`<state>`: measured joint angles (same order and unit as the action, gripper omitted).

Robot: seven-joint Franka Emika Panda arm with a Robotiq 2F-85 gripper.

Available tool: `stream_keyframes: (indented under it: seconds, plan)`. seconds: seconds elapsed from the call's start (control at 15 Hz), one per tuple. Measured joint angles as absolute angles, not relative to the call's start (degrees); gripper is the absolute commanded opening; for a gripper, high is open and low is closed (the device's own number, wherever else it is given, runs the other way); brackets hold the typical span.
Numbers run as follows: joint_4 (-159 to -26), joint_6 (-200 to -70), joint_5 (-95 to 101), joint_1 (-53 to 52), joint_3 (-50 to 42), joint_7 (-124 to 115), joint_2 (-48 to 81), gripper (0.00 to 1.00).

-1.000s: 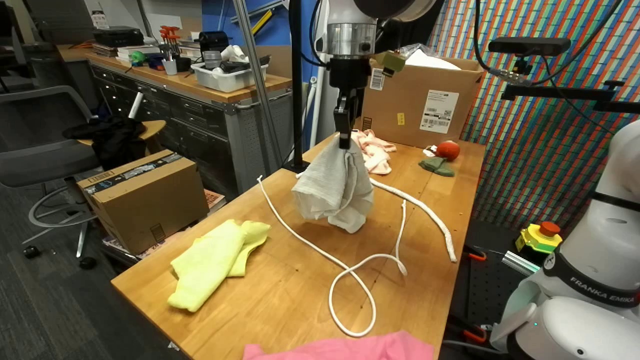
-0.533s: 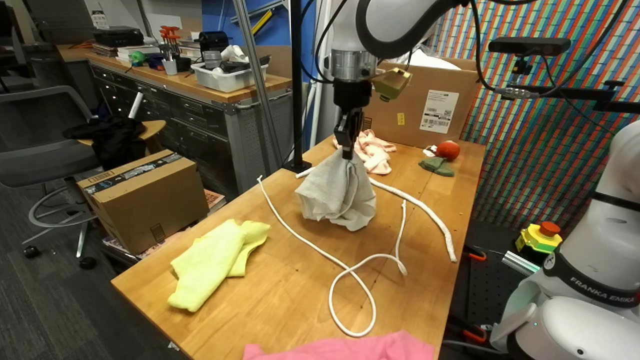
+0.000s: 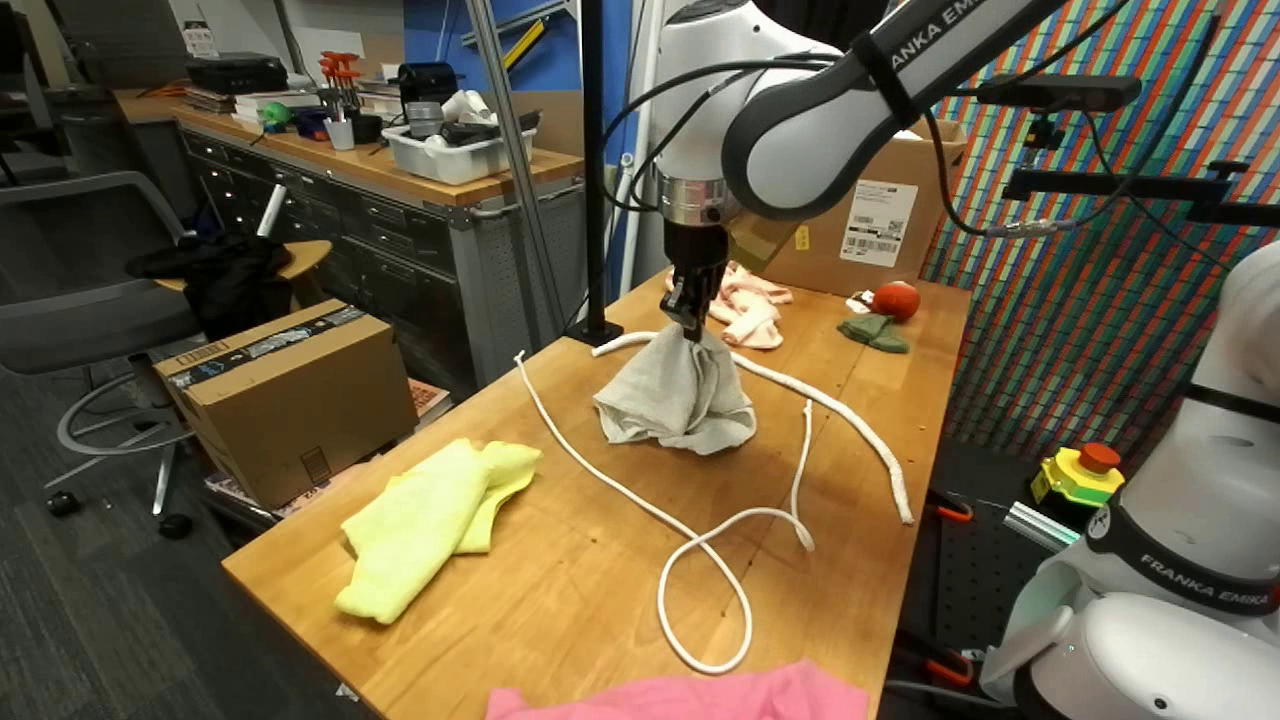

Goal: Separate all the items on the table.

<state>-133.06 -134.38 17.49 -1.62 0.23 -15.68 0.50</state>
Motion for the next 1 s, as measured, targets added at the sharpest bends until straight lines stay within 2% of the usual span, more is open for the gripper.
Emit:
stream_keyframes:
  seconds: [0.33,0.4,0.53,1.0]
  plan:
    - [-133.1,-134.6,20.0,-1.6,0.1,-19.4,2.4,0.06]
    - [-133.1,-134.6,20.0,-1.6,0.1,-19.6,2.5,0.28]
    - [-133.1,-134.6,20.0,-1.6,0.1,-19.9,2.6,0.39]
    - [-133.3,-134.5,20.0,-1.6,-0.1,-20.1,2.8,0.92]
